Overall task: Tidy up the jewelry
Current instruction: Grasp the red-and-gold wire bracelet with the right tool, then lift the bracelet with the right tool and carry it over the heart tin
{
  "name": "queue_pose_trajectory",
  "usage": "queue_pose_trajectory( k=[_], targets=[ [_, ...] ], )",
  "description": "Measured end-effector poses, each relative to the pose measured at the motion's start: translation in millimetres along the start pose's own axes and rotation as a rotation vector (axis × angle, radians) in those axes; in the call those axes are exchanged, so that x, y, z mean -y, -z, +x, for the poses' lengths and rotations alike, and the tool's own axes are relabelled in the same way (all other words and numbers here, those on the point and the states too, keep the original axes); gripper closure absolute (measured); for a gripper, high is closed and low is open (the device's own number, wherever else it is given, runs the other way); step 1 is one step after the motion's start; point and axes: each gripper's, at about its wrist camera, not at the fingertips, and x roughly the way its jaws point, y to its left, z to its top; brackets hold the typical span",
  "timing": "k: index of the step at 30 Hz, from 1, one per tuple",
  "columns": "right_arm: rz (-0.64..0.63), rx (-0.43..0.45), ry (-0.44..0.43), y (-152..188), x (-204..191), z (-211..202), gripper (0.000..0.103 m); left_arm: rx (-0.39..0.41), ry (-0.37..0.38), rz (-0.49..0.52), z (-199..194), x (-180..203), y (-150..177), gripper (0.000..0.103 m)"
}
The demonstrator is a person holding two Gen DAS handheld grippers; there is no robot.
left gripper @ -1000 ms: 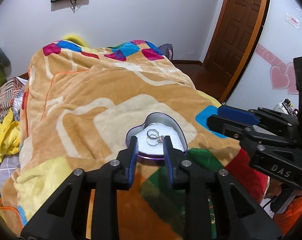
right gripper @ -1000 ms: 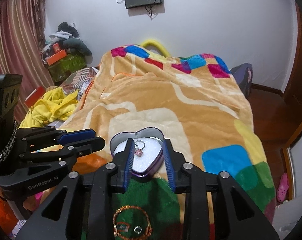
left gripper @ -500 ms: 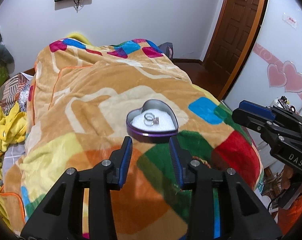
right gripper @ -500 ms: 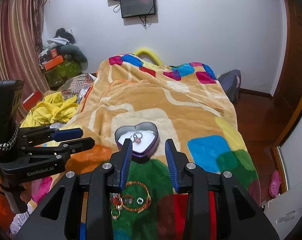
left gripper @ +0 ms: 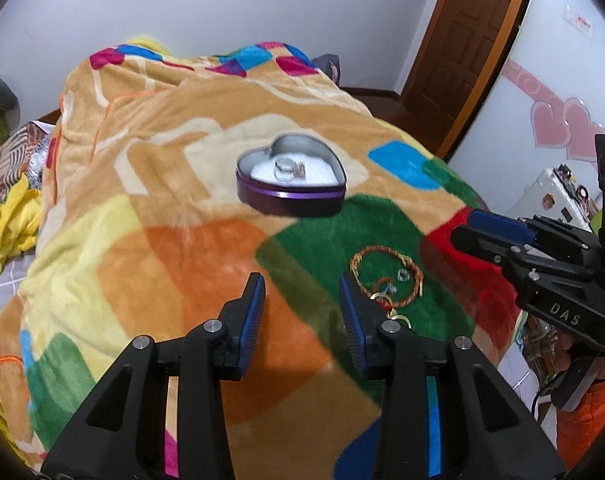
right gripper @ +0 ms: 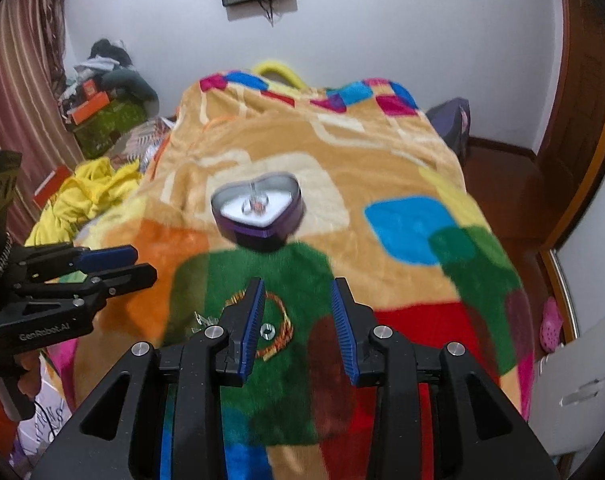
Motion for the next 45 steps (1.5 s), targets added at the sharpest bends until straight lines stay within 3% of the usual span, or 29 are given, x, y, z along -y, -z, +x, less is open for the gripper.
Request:
queue_pose_trajectory(
  k=[14, 20, 23, 26, 41, 45],
  targets=[
    [0.058, -0.115, -0.071, 31, -3, 36, 0.072, -0.028, 0.017, -0.008, 9, -1, 15, 0.066],
    [0.041, -0.090, -0.072, 38, -4, 36, 0.074, -0.036, 0.018, -0.007, 14, 0, 17, 0.066],
    [0.046, -0.085, -0.076, 36, -1, 38, 0.091, -0.036, 0.021, -0.003, 16, 2, 17, 0.066],
    [0.044, -0.075, -0.080, 32, -2, 37, 0.095, -0.036, 0.027, -0.002, 17, 4, 16, 0.066],
    [0.068, 0.072, -0.016, 12, 17, 1, 0.096, -0.052, 0.064, 0.010, 35, 12, 13, 0.066],
    [0.094, 0.074, 0.003, 13, 28, -1, 0.096, -0.068, 0.092, 0.006, 45, 17, 13, 0.080]
  ],
)
